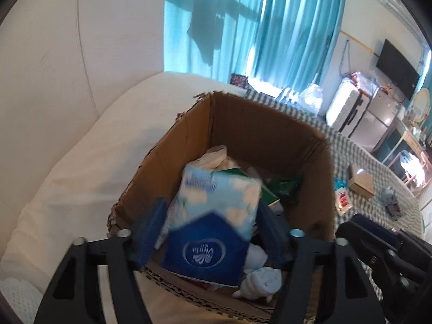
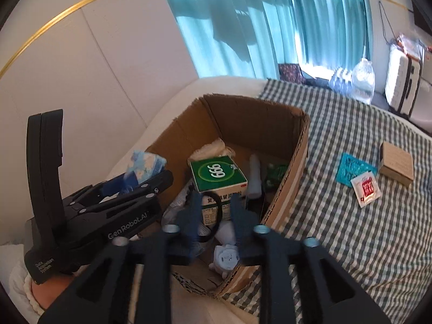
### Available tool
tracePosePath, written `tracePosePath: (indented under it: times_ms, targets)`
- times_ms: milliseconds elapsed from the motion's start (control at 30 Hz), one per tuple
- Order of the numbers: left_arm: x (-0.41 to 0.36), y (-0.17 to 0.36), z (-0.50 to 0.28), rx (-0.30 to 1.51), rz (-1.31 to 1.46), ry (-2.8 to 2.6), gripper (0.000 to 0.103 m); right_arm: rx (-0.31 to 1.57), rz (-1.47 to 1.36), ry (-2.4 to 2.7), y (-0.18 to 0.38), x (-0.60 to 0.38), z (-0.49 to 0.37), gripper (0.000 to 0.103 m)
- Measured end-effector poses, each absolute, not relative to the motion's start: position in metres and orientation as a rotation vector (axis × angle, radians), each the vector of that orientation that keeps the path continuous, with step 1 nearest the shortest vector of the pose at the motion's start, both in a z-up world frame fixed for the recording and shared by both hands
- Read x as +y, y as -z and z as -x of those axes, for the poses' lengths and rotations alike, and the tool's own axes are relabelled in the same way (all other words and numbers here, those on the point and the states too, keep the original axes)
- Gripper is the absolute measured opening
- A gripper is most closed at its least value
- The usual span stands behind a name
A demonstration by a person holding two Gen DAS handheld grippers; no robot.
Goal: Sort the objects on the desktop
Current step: 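Open both tools to drop the tissue pack and hair tie into the box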
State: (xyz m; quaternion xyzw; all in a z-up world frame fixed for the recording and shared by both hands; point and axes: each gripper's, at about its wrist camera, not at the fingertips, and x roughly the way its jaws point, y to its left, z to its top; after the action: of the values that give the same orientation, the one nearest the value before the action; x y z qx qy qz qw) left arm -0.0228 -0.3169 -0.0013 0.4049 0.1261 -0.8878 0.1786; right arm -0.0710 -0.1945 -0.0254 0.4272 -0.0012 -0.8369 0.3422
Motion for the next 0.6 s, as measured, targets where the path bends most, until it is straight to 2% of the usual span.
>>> tracePosePath:
  times_ms: [167,333,467,500,533,600]
  targets:
    - [-0.311,0.005,0.022,0.288,-1.148,2.482,0.093,-0.031,-1.105,2.204,0.024,-0.185,0.078,0.04]
    - [-0.302,0.001,0.02,0.277,-1.16,2.484,0.093,-0.078,-1.104,2.246,0.018,-0.163,0.076,0.045]
    - [-0.293,-0.005,0.021,0.286,-1.163,2.511,0.1,-0.125,-1.064,2.294,0.012,-0.132,0.068,0.046]
    - [-0.289,-0.007,0.021,0.292,-1.163,2.519,0.1,-0.138,-1.015,2.314,0.008,-0.119,0.063,0.052]
    - [-0.283,-0.009,0.02,0.29,-1.164,2.533,0.1,-0.141,-0.981,2.327,0.004,-0.108,0.06,0.064]
    - [-0.271,-0.014,0.021,0.262,-1.161,2.549,0.102,-0.129,-0.92,2.392,-0.003,-0.078,0.053,0.074]
